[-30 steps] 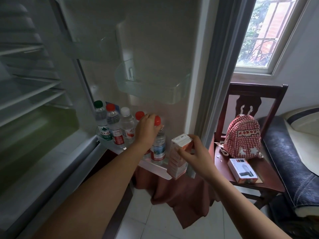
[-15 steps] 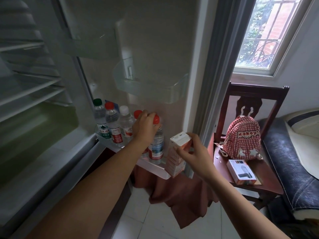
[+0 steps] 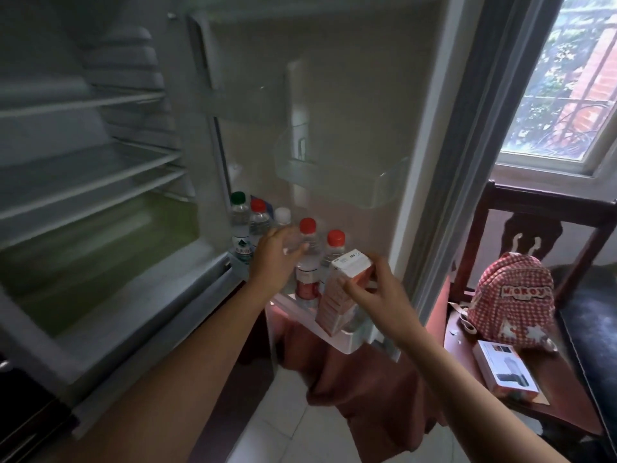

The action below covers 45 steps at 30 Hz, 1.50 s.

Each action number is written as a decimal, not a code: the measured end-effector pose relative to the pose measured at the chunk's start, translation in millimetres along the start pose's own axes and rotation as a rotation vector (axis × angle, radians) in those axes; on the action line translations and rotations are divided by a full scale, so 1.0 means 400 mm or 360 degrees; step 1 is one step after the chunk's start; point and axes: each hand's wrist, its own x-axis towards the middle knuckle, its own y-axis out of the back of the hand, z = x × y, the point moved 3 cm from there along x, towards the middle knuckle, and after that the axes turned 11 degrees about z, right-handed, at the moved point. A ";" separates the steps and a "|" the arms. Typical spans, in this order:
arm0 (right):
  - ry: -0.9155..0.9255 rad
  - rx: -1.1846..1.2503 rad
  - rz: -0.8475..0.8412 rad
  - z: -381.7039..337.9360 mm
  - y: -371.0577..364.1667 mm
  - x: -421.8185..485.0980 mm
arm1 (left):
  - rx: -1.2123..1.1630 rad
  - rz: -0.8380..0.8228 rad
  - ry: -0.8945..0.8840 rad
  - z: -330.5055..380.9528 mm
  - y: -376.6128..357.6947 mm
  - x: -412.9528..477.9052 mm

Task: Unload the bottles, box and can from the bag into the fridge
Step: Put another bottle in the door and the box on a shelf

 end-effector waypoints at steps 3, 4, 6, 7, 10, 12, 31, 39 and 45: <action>0.0016 0.0154 -0.0139 -0.028 -0.074 0.007 | -0.0238 0.0027 0.0236 -0.038 0.078 -0.025; 0.0019 0.0201 -0.0201 -0.036 -0.104 0.010 | -0.0279 0.0052 0.0321 -0.061 0.105 -0.032; 0.0018 0.0280 -0.0324 -0.057 -0.169 0.018 | -0.0274 0.0100 0.0472 -0.095 0.169 -0.050; 0.0026 0.0329 -0.0369 -0.069 -0.200 0.022 | -0.0206 0.0138 0.0510 -0.116 0.203 -0.057; 0.0079 0.0432 -0.0483 -0.117 -0.286 0.041 | 0.0098 0.0313 0.0556 -0.165 0.322 -0.074; 0.0106 0.0470 -0.0546 -0.145 -0.341 0.054 | 0.0308 0.0470 0.0528 -0.182 0.406 -0.087; 0.0343 0.0747 -0.0582 -0.309 -0.697 0.220 | 0.1792 0.0301 0.0172 -0.376 0.718 0.185; 0.0348 0.0816 -0.0556 -0.322 -0.795 0.291 | 0.1942 0.0245 0.0498 -0.468 0.741 0.267; 0.0346 0.0866 -0.0591 -0.349 -0.849 0.324 | 0.1993 0.0363 0.0450 -0.458 0.748 0.295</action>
